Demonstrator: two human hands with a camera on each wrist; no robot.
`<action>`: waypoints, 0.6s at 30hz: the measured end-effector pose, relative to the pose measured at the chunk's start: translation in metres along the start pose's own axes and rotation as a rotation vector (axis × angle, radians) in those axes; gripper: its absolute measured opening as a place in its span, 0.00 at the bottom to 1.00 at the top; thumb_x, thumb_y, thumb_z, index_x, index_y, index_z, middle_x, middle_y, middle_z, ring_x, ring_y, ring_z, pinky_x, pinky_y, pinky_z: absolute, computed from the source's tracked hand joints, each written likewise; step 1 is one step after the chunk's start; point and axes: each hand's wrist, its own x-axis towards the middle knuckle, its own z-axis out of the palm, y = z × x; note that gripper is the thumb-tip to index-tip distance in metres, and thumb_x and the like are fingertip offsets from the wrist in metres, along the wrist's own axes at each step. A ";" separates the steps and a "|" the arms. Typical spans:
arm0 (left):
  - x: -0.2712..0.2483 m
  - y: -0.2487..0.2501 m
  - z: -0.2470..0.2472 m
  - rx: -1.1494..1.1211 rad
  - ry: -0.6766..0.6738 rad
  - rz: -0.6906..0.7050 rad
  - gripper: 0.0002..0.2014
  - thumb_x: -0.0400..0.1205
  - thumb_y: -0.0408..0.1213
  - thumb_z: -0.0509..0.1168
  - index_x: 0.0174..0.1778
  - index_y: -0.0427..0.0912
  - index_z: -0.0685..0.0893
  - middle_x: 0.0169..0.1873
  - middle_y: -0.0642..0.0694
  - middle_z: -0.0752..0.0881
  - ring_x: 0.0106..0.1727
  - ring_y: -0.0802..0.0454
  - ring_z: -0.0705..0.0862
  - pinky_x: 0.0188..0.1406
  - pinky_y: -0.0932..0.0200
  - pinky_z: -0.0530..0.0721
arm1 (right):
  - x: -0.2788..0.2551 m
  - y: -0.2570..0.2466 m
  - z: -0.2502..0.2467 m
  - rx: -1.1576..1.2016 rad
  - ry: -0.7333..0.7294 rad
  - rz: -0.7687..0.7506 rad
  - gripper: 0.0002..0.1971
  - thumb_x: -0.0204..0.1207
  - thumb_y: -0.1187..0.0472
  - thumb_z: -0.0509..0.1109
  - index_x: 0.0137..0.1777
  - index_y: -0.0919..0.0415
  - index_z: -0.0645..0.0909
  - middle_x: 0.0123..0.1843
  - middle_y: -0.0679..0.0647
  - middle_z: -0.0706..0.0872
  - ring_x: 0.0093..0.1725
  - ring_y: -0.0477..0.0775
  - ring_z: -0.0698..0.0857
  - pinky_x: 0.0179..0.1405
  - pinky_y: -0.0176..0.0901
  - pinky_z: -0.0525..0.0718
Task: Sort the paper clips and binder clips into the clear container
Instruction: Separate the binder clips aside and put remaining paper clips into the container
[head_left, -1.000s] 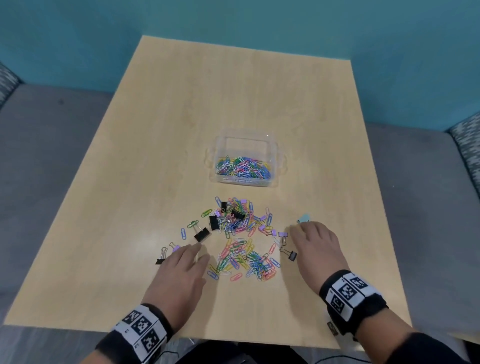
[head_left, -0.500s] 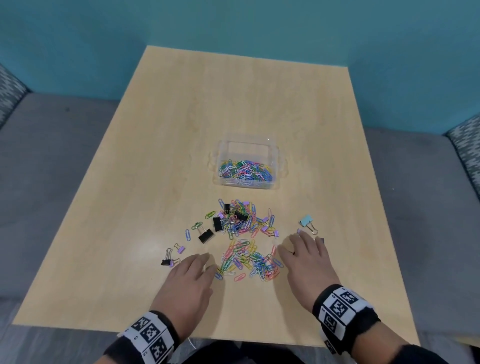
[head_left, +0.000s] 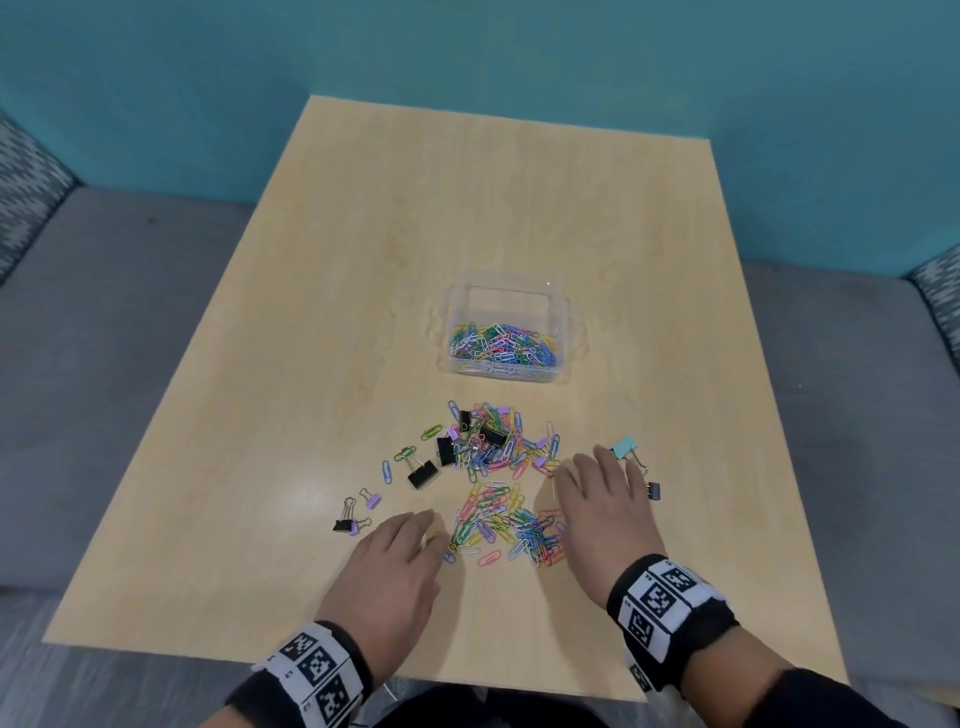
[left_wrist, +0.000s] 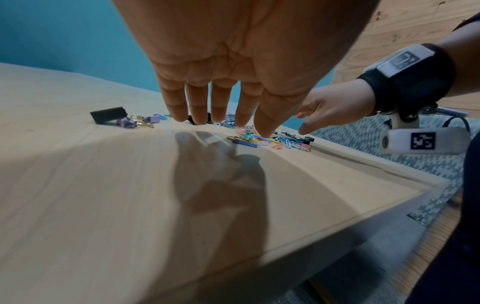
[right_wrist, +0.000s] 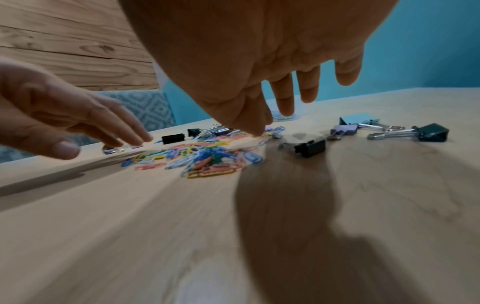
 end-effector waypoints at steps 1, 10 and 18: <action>0.000 0.000 0.000 0.002 0.001 0.001 0.28 0.64 0.40 0.75 0.62 0.45 0.81 0.63 0.42 0.81 0.60 0.40 0.81 0.55 0.47 0.84 | 0.001 0.002 0.001 -0.006 -0.004 0.012 0.25 0.65 0.64 0.64 0.64 0.63 0.79 0.63 0.62 0.79 0.71 0.71 0.69 0.71 0.72 0.61; 0.001 -0.005 -0.001 -0.007 -0.005 -0.011 0.27 0.66 0.41 0.74 0.62 0.46 0.79 0.63 0.43 0.80 0.60 0.41 0.80 0.56 0.46 0.84 | -0.007 0.029 0.005 -0.022 0.025 0.059 0.30 0.62 0.64 0.48 0.61 0.63 0.81 0.61 0.61 0.80 0.69 0.70 0.71 0.68 0.70 0.65; 0.004 -0.001 0.001 -0.010 -0.001 0.013 0.27 0.66 0.41 0.73 0.63 0.45 0.81 0.63 0.43 0.80 0.61 0.41 0.80 0.55 0.48 0.84 | 0.009 0.012 0.006 -0.050 -0.014 -0.202 0.33 0.58 0.61 0.76 0.67 0.64 0.79 0.67 0.60 0.80 0.70 0.70 0.75 0.65 0.74 0.72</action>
